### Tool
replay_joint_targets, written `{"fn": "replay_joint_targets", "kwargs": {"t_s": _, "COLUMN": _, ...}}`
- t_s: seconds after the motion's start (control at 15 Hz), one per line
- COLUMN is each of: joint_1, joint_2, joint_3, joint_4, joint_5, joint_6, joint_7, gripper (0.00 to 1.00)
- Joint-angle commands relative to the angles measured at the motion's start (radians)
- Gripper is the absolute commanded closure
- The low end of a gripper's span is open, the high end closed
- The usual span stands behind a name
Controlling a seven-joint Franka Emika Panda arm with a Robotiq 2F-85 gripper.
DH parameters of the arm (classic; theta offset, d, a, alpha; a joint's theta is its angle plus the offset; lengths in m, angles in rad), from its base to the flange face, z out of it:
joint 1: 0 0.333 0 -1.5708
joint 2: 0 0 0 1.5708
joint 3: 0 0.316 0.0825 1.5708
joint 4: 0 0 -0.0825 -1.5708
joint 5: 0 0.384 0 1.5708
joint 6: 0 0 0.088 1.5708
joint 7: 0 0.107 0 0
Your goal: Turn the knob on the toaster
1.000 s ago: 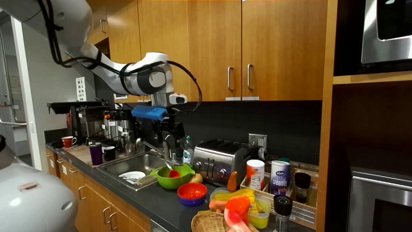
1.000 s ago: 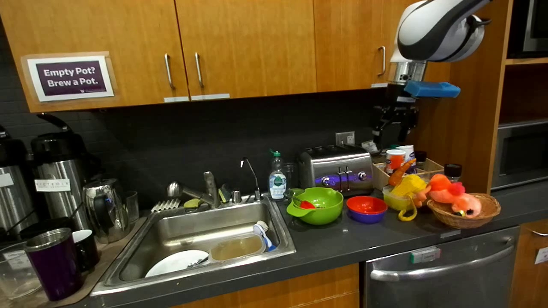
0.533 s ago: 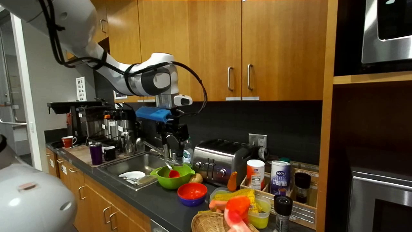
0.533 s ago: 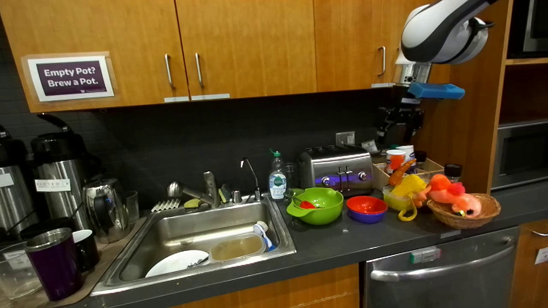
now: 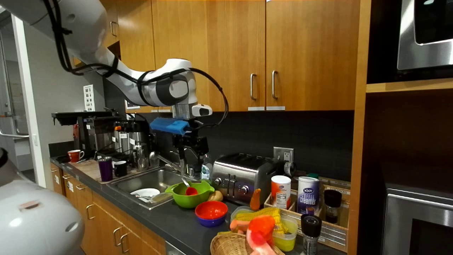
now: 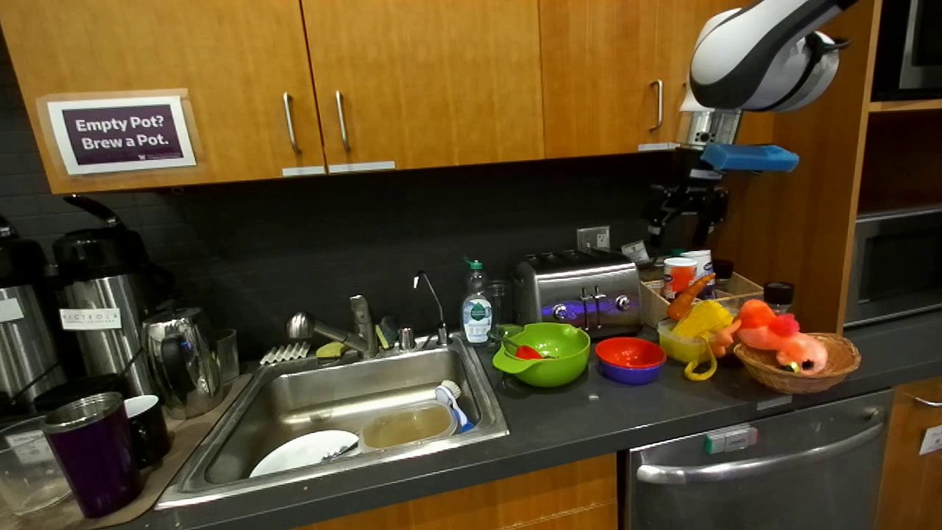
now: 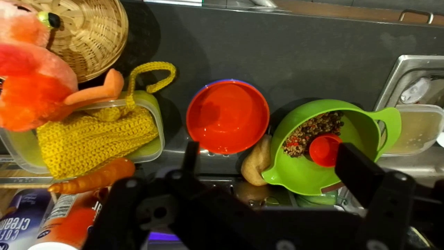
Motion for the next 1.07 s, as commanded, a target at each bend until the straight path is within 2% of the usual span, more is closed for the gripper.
{"fn": "replay_joint_targets", "kwargs": {"t_s": 0.0, "joint_1": -0.015, "joint_2": 0.047, "joint_3": -0.008, "joint_4": 0.007, "joint_5": -0.027, "joint_6": 0.098, "joint_7": -0.012, "gripper": 0.00}}
{"fn": "replay_joint_targets", "kwargs": {"t_s": 0.6, "joint_1": -0.020, "joint_2": 0.258, "joint_3": -0.038, "joint_4": 0.044, "joint_5": -0.037, "joint_6": 0.427, "joint_7": -0.057, "gripper": 0.00}}
{"fn": "replay_joint_targets", "kwargs": {"t_s": 1.0, "joint_1": -0.040, "joint_2": 0.424, "joint_3": -0.057, "joint_4": 0.119, "joint_5": -0.076, "joint_6": 0.549, "joint_7": -0.060, "gripper": 0.00}}
